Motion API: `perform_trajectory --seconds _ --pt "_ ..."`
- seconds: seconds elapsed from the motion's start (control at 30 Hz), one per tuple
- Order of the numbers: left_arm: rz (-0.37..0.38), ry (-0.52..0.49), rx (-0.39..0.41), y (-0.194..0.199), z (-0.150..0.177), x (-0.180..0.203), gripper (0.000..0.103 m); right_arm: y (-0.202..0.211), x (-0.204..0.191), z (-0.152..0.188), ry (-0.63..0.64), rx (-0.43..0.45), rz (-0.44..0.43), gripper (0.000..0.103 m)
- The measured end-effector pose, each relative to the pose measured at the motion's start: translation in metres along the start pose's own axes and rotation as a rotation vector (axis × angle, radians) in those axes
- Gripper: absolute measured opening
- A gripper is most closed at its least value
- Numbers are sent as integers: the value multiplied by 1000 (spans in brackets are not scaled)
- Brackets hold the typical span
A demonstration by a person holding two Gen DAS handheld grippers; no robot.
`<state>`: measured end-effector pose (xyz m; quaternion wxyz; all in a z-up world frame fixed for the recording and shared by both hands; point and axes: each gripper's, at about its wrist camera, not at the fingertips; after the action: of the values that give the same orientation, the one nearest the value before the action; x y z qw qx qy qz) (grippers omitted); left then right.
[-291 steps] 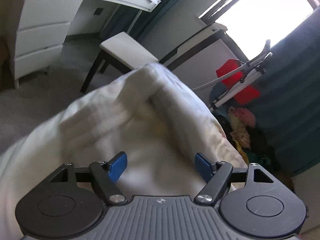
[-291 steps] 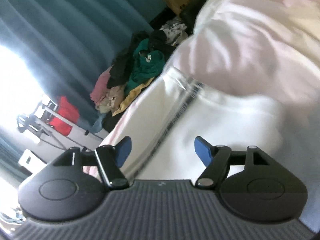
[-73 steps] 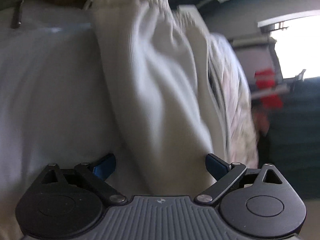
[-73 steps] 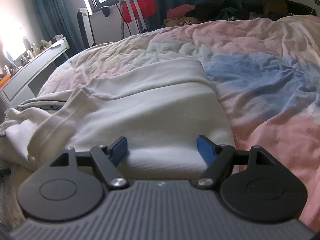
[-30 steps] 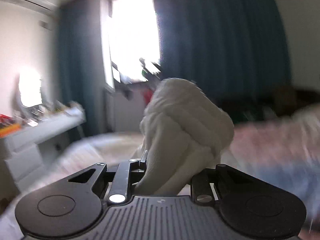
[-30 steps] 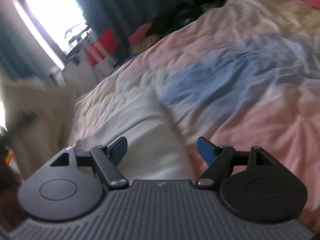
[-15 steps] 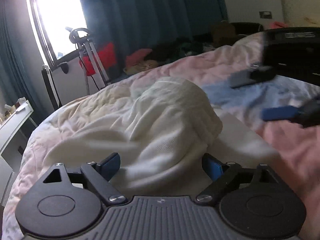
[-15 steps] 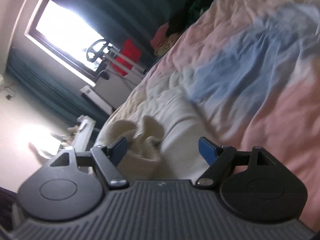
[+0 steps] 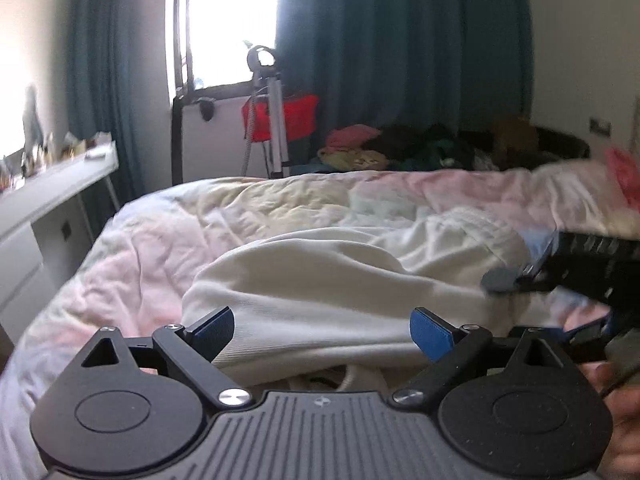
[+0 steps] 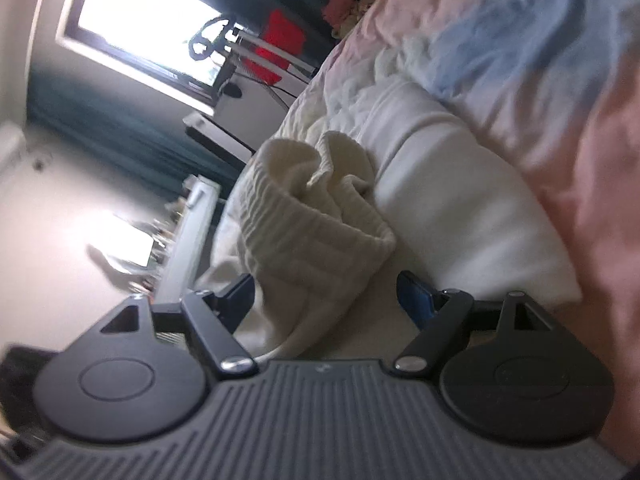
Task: Fold clothes
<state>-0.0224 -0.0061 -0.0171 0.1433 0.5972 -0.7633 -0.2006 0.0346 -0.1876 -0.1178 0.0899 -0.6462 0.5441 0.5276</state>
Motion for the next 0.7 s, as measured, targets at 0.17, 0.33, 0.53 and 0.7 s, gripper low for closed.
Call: perform_trajectory --seconds 0.17,0.33,0.53,0.7 --pt "-28 61 6 -13 -6 -17 96 -27 -20 -6 98 41 12 85" --pt "-20 114 27 -14 -7 -27 96 -24 -28 -12 180 116 58 49" --pt "38 162 78 -1 -8 -35 96 30 -52 -24 298 298 23 45" --pt "65 183 58 -1 -7 -38 96 63 -9 -35 165 369 146 45"
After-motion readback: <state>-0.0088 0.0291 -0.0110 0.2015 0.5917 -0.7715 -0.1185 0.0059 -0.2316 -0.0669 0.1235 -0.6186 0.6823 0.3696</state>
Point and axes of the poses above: each gripper's, at about its wrist camera, not at the fingertips, and y roughly against the way its jaws point, x to its right, z to its underside, and after that the axes turned 3 degrees about z, right-handed
